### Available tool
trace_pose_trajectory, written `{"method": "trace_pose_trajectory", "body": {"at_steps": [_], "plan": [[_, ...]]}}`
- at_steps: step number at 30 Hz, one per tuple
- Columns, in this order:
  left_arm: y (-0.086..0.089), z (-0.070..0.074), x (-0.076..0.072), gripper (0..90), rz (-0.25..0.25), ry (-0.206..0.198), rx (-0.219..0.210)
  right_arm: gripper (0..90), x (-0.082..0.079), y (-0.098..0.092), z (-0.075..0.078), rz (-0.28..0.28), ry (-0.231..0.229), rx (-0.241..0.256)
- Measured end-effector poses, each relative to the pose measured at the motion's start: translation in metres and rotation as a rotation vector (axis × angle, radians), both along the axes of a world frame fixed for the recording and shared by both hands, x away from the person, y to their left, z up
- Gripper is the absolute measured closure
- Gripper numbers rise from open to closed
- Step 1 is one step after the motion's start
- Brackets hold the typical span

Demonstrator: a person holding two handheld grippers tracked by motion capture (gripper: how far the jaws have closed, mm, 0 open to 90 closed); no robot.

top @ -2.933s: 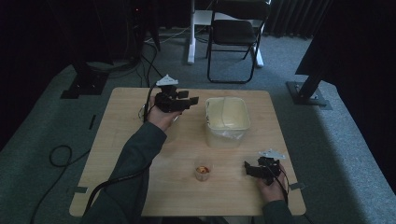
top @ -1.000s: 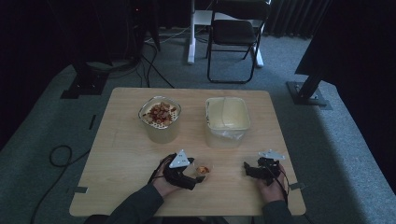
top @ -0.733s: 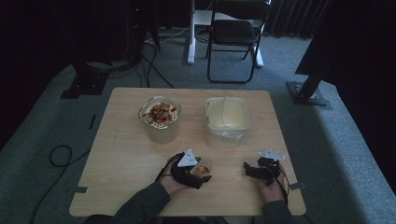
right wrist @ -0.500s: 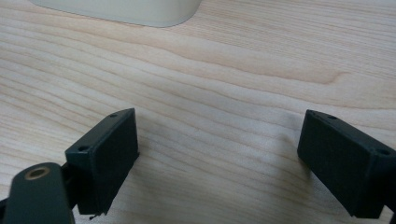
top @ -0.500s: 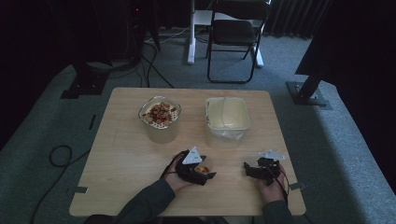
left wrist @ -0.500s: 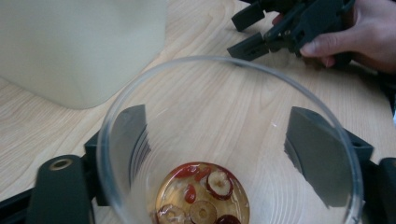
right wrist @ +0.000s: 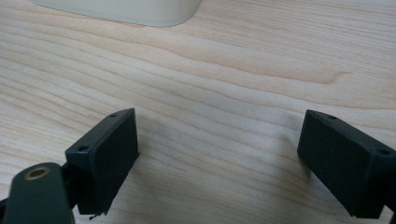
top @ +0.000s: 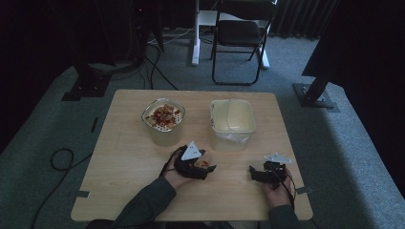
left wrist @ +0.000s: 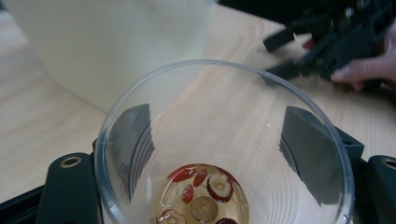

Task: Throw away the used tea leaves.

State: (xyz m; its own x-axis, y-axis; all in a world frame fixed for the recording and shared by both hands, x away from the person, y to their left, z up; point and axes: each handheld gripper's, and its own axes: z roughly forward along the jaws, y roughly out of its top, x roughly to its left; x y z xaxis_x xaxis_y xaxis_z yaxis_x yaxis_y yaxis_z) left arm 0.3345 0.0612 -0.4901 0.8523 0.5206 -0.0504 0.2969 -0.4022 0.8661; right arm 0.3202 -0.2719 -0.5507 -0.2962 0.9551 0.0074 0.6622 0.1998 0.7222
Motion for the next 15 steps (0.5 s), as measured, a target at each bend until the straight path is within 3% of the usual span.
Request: {"method": "trace_pose_trajectory", "body": {"at_steps": [1, 7, 15], "plan": [[0.006, 0.009, 0.003, 25.6, 0.012, -0.014, -0.009, 11.9, 0.0, 0.0, 0.0, 0.0, 0.0, 0.0], [0.021, 0.019, 0.011, 25.6, 0.055, -0.037, 0.001, 11.9, 0.0, 0.0, 0.0, 0.0, 0.0, 0.0], [0.043, -0.01, 0.029, 25.6, 0.155, -0.001, 0.043, 11.9, 0.0, 0.0, 0.0, 0.001, 0.0, 0.0]]}}
